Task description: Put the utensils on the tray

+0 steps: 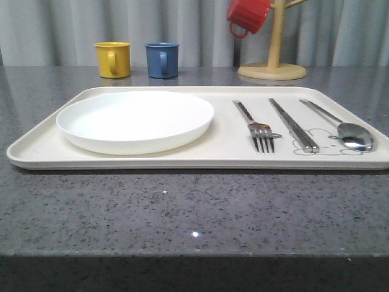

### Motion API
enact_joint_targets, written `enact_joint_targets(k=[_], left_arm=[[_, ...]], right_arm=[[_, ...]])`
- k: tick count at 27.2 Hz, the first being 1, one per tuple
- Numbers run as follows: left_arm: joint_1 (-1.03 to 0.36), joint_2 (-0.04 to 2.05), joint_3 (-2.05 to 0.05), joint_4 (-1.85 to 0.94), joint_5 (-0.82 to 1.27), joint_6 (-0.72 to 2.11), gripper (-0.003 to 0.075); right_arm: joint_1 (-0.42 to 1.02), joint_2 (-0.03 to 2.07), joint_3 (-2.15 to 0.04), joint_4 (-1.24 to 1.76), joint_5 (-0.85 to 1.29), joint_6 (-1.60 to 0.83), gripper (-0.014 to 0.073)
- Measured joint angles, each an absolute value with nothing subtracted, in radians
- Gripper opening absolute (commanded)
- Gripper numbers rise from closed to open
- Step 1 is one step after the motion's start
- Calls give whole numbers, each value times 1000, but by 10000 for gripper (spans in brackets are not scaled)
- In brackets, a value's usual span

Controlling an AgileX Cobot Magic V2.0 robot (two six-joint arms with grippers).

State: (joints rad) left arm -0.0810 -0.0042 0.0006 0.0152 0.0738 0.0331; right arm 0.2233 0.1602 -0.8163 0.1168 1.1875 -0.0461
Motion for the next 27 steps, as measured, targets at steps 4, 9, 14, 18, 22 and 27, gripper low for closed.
enact_joint_targets(k=[4,9,14,18,22,27], left_arm=[[-79,-4,1,15,50,26,-20],[-79,-4,1,15,46,24,-20],[-79,-4,1,15,46,24,-20],[-79,-4,1,15,46,24,-20],[-79,-4,1,15,46,24,-20],[-79,-4,1,15,46,24,-20]], right_arm=[[223,160,-816,117,1187,-46,-68],[223,160,-816,117,1187,-46,-68],[223,160,-816,117,1187,-46,-68],[223,160,-816,117,1187,-46,-68],[223,160,-816,117,1187,-46,-68],[223,160,-816,117,1187,-46,-68]])
